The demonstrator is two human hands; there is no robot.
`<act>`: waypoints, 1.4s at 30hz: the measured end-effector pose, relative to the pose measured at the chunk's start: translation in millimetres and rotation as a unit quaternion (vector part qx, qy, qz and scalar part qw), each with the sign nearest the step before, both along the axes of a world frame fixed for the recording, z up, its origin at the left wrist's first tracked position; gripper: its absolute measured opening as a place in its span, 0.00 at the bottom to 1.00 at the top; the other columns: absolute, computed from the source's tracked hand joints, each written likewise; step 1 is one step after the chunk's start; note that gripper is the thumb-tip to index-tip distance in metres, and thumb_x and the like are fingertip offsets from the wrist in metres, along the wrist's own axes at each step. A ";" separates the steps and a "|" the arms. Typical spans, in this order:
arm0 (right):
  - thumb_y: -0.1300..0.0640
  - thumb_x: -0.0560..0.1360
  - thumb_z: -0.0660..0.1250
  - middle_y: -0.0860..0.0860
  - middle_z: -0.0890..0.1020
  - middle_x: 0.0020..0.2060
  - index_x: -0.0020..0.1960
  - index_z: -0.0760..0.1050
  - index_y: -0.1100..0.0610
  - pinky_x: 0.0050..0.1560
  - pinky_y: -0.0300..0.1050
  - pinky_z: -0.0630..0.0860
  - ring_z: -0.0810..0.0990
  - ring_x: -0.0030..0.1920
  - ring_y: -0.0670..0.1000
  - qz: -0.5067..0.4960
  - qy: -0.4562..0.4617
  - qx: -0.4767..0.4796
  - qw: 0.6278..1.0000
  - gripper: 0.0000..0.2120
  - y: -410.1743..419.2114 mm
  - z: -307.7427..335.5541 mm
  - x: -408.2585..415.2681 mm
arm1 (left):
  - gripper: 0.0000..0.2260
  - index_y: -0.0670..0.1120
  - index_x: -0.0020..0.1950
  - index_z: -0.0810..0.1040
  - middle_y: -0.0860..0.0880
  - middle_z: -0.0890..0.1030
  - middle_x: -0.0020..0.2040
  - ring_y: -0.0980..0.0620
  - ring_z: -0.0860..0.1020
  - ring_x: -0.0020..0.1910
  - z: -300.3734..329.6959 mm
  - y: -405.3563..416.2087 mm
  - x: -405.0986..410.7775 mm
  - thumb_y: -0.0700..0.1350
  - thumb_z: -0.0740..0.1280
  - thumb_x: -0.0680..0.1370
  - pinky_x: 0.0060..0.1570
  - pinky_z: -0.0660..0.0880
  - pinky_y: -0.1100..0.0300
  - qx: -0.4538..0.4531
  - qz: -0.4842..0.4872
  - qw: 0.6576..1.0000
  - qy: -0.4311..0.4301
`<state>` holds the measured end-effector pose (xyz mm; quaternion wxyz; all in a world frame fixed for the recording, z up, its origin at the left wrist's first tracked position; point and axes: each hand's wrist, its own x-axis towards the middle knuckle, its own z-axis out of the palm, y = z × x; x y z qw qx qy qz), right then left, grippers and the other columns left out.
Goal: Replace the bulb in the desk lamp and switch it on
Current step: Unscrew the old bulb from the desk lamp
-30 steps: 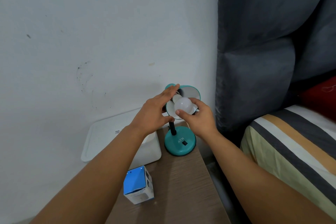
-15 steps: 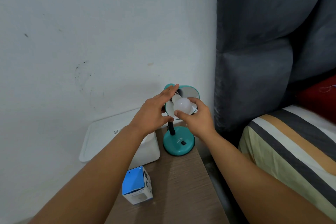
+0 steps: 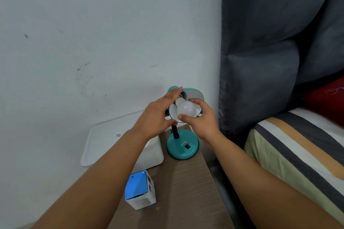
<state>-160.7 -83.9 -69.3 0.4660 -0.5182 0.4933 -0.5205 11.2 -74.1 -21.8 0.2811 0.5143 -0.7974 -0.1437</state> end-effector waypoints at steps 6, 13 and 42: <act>0.43 0.60 0.81 0.46 0.77 0.58 0.65 0.69 0.43 0.54 0.48 0.80 0.78 0.56 0.50 -0.018 0.028 -0.001 0.999 0.37 2.3 -6.7 3.6 | 0.47 0.69 0.78 0.56 0.57 0.65 0.79 0.55 0.72 0.73 1.3 -0.2 -0.2 0.38 0.78 0.72 0.66 0.77 0.54 0.001 -0.006 1.000 0.004; 0.61 0.65 0.78 0.41 0.75 0.51 0.60 0.72 0.46 0.41 0.36 0.73 0.76 0.48 0.45 -0.010 0.003 0.013 1.000 0.28 0.9 -0.6 -0.4 | 0.49 0.68 0.78 0.57 0.57 0.66 0.79 0.53 0.73 0.72 1.0 0.0 -1.2 0.37 0.79 0.70 0.66 0.76 0.53 0.007 0.001 1.000 0.005; 0.52 0.66 0.77 0.48 0.81 0.52 0.59 0.74 0.46 0.48 0.48 0.81 0.82 0.47 0.50 -0.021 0.046 0.008 0.999 0.24 1.0 -8.0 -0.1 | 0.49 0.68 0.78 0.57 0.56 0.66 0.79 0.54 0.72 0.73 0.7 -0.4 -1.6 0.37 0.79 0.70 0.66 0.76 0.58 0.006 0.002 1.000 0.005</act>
